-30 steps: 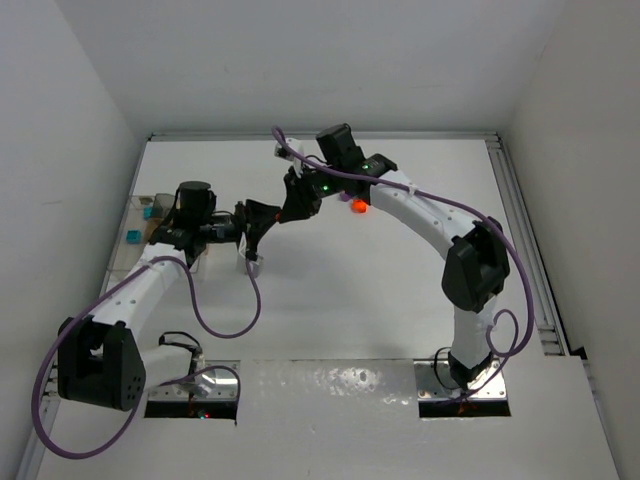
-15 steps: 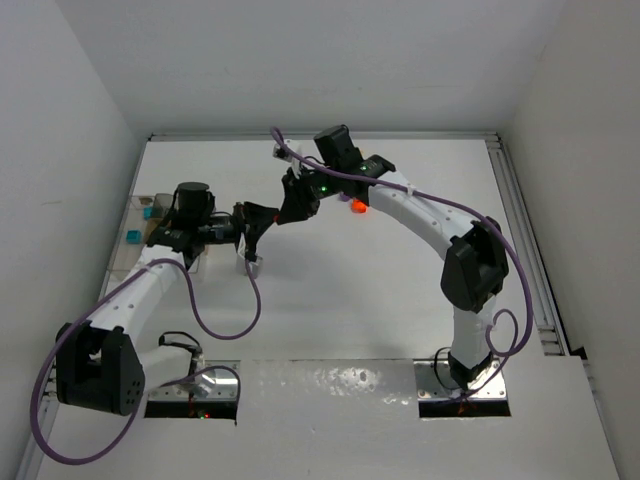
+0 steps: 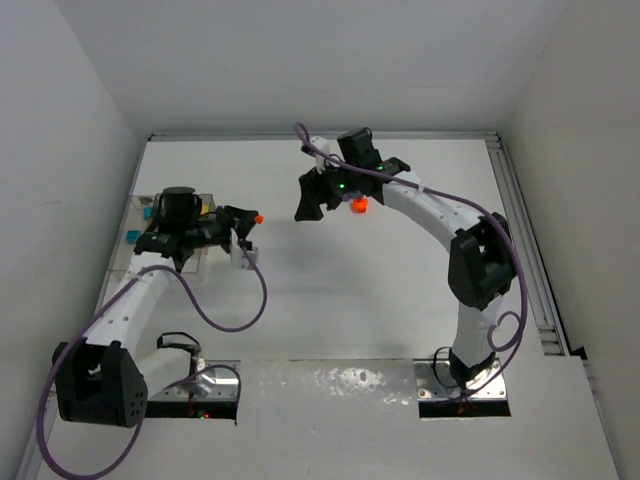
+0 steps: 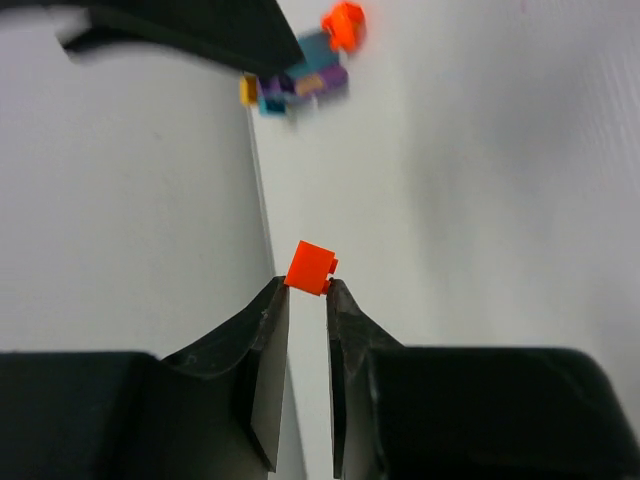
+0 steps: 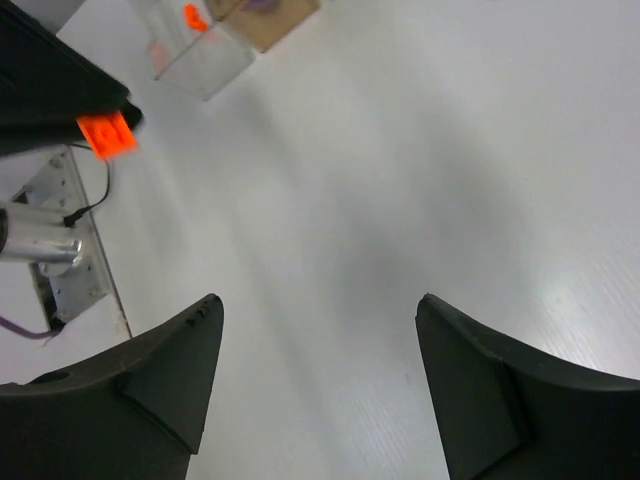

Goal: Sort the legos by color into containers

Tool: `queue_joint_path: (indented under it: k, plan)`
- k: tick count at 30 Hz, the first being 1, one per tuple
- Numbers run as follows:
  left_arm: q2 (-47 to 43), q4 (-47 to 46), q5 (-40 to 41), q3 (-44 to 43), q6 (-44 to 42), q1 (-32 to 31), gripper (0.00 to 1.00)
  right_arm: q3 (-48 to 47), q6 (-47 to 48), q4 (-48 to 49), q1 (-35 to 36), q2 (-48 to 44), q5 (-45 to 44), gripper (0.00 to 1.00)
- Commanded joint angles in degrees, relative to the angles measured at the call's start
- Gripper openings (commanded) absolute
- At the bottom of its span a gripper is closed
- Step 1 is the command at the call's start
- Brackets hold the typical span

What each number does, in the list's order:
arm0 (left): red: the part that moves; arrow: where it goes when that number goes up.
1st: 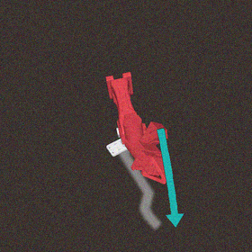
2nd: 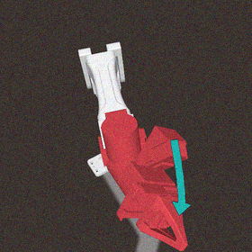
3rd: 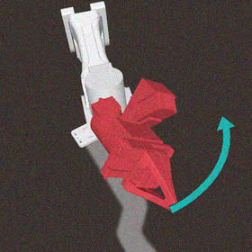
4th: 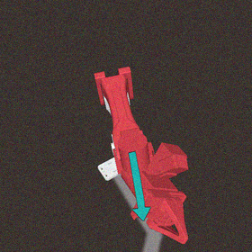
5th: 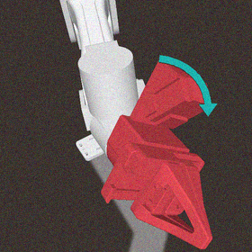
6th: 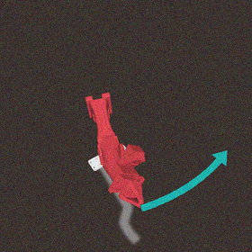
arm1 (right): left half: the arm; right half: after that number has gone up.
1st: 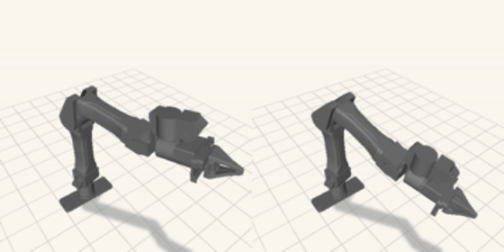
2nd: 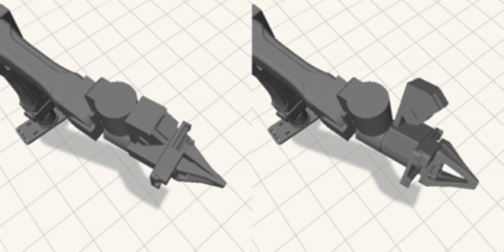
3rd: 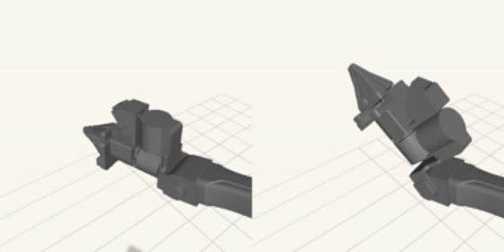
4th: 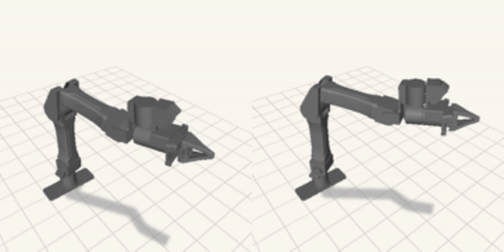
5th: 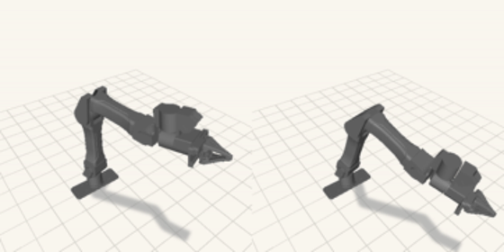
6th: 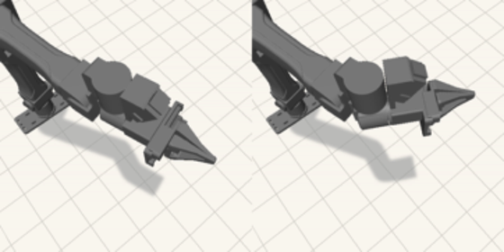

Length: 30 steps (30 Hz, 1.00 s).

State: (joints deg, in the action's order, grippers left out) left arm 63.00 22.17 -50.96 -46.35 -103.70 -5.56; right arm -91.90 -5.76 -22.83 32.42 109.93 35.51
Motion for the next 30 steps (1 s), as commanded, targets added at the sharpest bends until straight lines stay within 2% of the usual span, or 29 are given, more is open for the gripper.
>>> queue_joint_path:
  k: [1,3,6,7,10,12,14,17,20,23,24,26,27,30]
  plan:
    - [-0.6,7.1,2.0,0.5,2.4,5.0,0.00,1.7,-0.9,3.8,-2.4,-5.9,-1.6,0.77]
    - [0.1,9.2,4.2,-1.0,5.6,8.4,0.00,3.2,-0.8,4.0,-3.0,-7.4,-2.6,0.77]
    - [3.3,19.4,6.0,-6.0,6.1,16.5,0.00,4.8,0.4,3.2,-3.5,-8.2,-4.0,0.77]
    - [4.7,28.4,6.2,-7.7,1.0,21.5,0.00,5.2,1.0,3.1,-3.6,-8.5,-4.2,0.77]
    - [14.1,46.0,10.6,-14.5,-9.4,29.6,0.00,6.6,1.1,3.0,-3.6,-8.6,-4.0,0.77]
    - [17.9,52.4,12.9,-17.9,-12.7,34.5,0.00,7.0,0.9,3.4,-3.6,-8.5,-3.9,0.77]
    - [22.1,53.2,13.6,-19.2,-14.0,36.8,0.00,7.1,0.9,3.7,-3.6,-8.4,-3.7,0.77]
    - [23.2,52.2,17.2,-17.8,-18.8,37.9,0.00,6.8,1.3,3.5,-3.6,-8.5,-3.7,0.77]
    - [22.7,44.2,17.6,-14.8,-18.1,37.9,0.00,6.9,1.9,2.5,-3.5,-8.9,-4.1,0.77]
    - [23.0,39.4,17.1,-13.2,-16.0,37.8,0.12,7.7,1.8,2.4,-3.6,-9.5,-4.2,0.77]
    - [23.0,38.4,17.1,-13.2,-16.2,37.8,0.25,8.0,1.6,2.5,-3.6,-9.6,-4.3,0.77]
    - [23.0,37.7,16.4,-13.2,-15.6,37.8,0.34,8.3,1.5,2.5,-3.6,-9.9,-4.3,0.77]
    - [22.9,37.3,16.2,-13.2,-15.6,37.9,0.45,8.6,1.4,2.5,-3.6,-10.0,-4.4,0.77]
    - [22.6,36.4,14.3,-13.5,-15.0,37.9,0.54,8.8,0.8,2.5,-3.6,-10.1,-5.0,0.77]
